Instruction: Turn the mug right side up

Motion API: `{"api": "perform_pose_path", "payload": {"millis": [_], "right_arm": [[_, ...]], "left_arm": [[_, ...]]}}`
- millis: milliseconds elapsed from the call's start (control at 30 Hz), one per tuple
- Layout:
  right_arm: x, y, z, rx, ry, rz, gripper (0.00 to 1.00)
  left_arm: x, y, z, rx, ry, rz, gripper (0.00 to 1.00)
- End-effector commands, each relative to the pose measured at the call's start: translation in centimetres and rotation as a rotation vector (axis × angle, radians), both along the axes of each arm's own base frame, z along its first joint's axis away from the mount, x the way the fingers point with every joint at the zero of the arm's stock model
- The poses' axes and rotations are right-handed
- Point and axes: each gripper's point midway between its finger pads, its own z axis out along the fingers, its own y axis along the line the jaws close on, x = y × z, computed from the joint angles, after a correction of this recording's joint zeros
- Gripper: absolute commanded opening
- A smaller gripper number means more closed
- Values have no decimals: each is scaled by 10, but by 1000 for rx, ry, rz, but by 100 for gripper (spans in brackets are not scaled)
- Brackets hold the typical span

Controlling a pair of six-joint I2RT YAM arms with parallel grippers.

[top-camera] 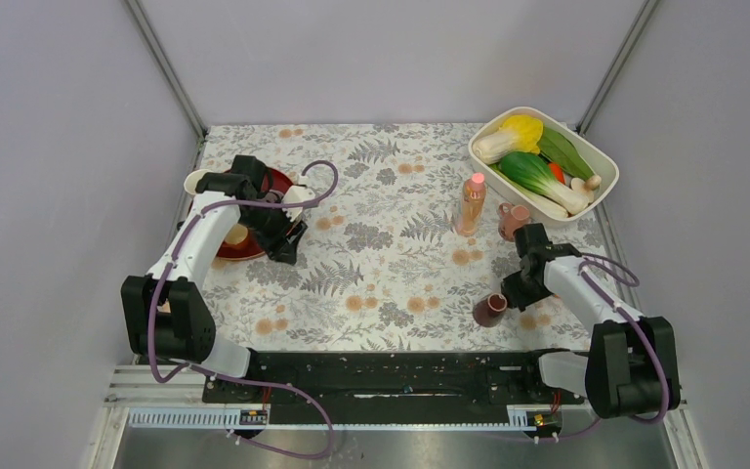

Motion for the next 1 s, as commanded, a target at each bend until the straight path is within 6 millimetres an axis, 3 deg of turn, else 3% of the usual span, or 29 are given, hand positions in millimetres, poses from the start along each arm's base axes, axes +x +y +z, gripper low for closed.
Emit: {"api": "perform_pose_path", "payload": {"millis": [0,100,300,433,567,633,733,800,967], "right_arm": [[39,20,37,1,-208,272,0],[60,41,89,-57,-415,460,0],[71,109,205,12,-901,799,0],[63,159,295,139,-1296,917,0],[50,189,386,216,-1649,954,0],[41,201,422,261,-1784,969,0],[30,215,459,314,-1921,987,0],[28,222,473,329,-1958,994,0],[27,238,488,352,-1985,1038,0]], "left_arm": [[4,-14,29,-78,-30,14,63],[-1,-24,59,-144,-17,15,68],[-19,-51,136,-327,-56,-37,75],[-34,-79,186,-461,-87,-94,80],[-66,-117,232,-659,-74,-233,83],[-73,-132,248,-723,-61,-262,83],[-73,-151,269,-806,-40,-260,83],[-73,-161,283,-858,10,-251,82],[-77,-177,311,-933,45,-287,77]]}}
